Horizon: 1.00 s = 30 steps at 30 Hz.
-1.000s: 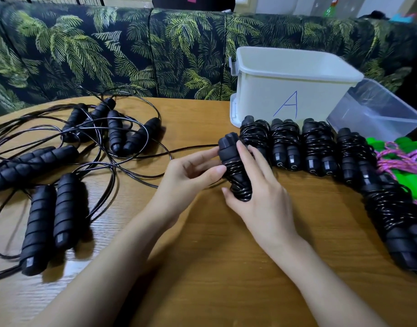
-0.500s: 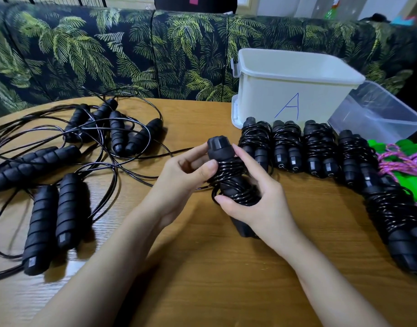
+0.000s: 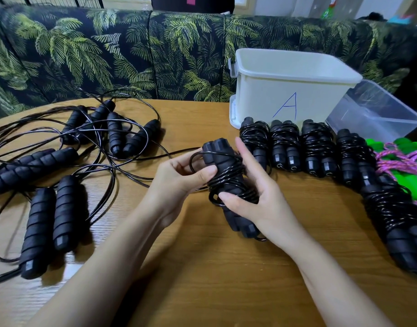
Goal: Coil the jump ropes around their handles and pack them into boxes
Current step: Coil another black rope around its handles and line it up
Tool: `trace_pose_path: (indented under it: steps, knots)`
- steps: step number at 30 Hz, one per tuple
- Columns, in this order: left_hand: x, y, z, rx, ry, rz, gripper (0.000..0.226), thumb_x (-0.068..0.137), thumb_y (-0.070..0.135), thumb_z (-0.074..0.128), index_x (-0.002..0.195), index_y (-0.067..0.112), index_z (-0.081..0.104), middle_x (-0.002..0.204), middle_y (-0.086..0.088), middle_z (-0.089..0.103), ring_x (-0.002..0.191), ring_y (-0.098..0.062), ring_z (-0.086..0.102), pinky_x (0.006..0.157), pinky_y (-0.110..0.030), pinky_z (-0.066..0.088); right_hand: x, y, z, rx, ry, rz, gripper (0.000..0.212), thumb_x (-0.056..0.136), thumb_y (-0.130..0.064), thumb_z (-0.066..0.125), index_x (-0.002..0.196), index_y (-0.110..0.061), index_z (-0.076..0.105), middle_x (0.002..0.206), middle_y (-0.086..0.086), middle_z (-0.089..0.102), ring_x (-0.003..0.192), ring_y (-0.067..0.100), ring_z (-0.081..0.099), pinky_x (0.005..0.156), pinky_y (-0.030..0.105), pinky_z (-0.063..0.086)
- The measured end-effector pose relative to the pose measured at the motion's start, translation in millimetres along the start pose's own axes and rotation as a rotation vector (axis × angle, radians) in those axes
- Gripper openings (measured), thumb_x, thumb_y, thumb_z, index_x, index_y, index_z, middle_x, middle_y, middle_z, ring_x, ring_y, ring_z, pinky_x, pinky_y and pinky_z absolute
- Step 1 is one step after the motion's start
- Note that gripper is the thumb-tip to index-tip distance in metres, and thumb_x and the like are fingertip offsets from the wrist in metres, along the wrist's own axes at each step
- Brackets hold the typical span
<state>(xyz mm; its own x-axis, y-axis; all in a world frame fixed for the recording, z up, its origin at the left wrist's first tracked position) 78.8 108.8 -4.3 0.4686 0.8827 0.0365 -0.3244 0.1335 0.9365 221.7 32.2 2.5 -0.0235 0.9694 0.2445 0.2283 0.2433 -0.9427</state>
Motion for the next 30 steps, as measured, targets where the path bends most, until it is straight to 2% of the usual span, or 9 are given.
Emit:
trace_pose_path:
  steps: [3,6,8,12,15,20,23,26,30]
  knots:
    - [-1.6,1.1,3.7,-0.021,0.016,0.022,0.038,0.071,0.006,0.069,0.109,0.012,0.070,0.103,-0.004,0.076,0.097,-0.013,0.071,0.078,-0.021,0.055,0.8,3.3,1.7,-0.058,0.025,-0.030,0.075,0.092,-0.008,0.067,0.150,-0.039,0.032,0.145,-0.024,0.048,0.133,-0.001,0.046,0.111,0.023,0.037]
    - [-2.6,1.5,6.5,-0.027,0.040,0.049,0.043,0.070,0.006,0.070,0.114,0.011,0.068,0.106,-0.006,0.075,0.101,-0.015,0.070,0.081,-0.022,0.055,2.3,3.0,-0.6,-0.273,0.121,-0.130,0.064,0.093,-0.024,0.062,0.148,-0.041,0.033,0.154,-0.018,0.036,0.141,-0.001,0.034,0.113,0.017,0.028]
    - [-3.1,1.5,6.7,-0.029,0.077,0.059,0.045,0.070,0.006,0.071,0.114,0.012,0.068,0.105,-0.006,0.075,0.102,-0.016,0.070,0.082,-0.022,0.055,1.8,0.3,-1.9,-0.423,0.201,-0.200,0.059,0.093,-0.032,0.058,0.147,-0.040,0.037,0.150,-0.018,0.036,0.136,0.003,0.040,0.104,0.015,0.035]
    - [-4.9,-0.6,5.6,-0.012,0.159,0.064,0.043,0.069,0.009,0.074,0.112,0.012,0.069,0.101,-0.004,0.076,0.097,-0.012,0.070,0.079,-0.021,0.055,-2.7,-6.9,2.5,-0.718,0.347,-0.308,0.047,0.095,-0.032,0.054,0.142,-0.033,0.052,0.146,-0.015,0.049,0.128,0.006,0.052,0.088,0.034,0.055]
    - [-6.5,-2.5,4.4,0.036,0.212,0.061,0.037,0.076,0.005,0.074,0.113,0.009,0.070,0.103,-0.007,0.076,0.099,-0.014,0.070,0.081,-0.025,0.056,-4.0,-12.6,9.4,-0.974,0.407,-0.375,0.043,0.095,-0.027,0.053,0.138,-0.025,0.058,0.146,-0.007,0.053,0.117,0.012,0.061,0.068,0.034,0.059]
    - [-8.9,-6.9,6.9,0.081,0.265,0.049,0.033,0.080,0.000,0.074,0.113,0.005,0.069,0.101,-0.009,0.076,0.096,-0.016,0.070,0.083,-0.029,0.058,-5.3,-6.1,18.5,-1.092,0.307,-0.296,0.072,0.084,-0.050,0.054,0.147,-0.018,0.039,0.155,0.001,0.039,0.129,0.021,0.052,0.080,0.035,0.056]
    - [-10.8,-6.2,10.0,0.131,0.250,0.063,0.039,0.076,0.008,0.078,0.114,0.005,0.069,0.104,-0.009,0.076,0.100,-0.018,0.070,0.090,-0.036,0.058,-4.6,-1.2,19.0,-1.227,0.336,-0.245,0.095,0.068,-0.049,0.077,0.147,-0.017,0.033,0.154,0.003,0.041,0.115,0.026,0.060,0.068,0.036,0.057]
    - [-11.5,1.0,11.4,0.232,0.144,0.081,0.046,0.073,0.027,0.074,0.116,0.012,0.069,0.106,-0.002,0.076,0.103,-0.014,0.070,0.088,-0.030,0.056,-3.6,-1.6,13.8,-1.265,0.386,-0.239,0.097,0.069,-0.040,0.083,0.150,-0.023,0.032,0.149,0.002,0.047,0.093,0.023,0.067,0.055,0.034,0.055]
    - [-9.4,9.3,9.5,0.271,-0.010,-0.006,0.044,0.080,0.032,0.065,0.121,0.015,0.065,0.112,-0.001,0.074,0.110,-0.014,0.067,0.091,-0.029,0.056,-1.8,-2.0,3.9,-1.141,0.401,-0.242,0.088,0.068,-0.038,0.083,0.146,-0.026,0.043,0.145,-0.002,0.051,0.089,0.022,0.070,0.050,0.034,0.054]
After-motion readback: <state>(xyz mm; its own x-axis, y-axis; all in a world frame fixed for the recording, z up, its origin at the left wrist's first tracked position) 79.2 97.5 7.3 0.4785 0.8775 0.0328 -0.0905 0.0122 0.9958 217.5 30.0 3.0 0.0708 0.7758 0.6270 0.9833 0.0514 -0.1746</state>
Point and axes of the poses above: each hand's wrist, its own x-axis towards the middle knuckle, its own z-axis out of the palm, y = z × x, the point moved 4 cm from there along x, towards the middle knuckle
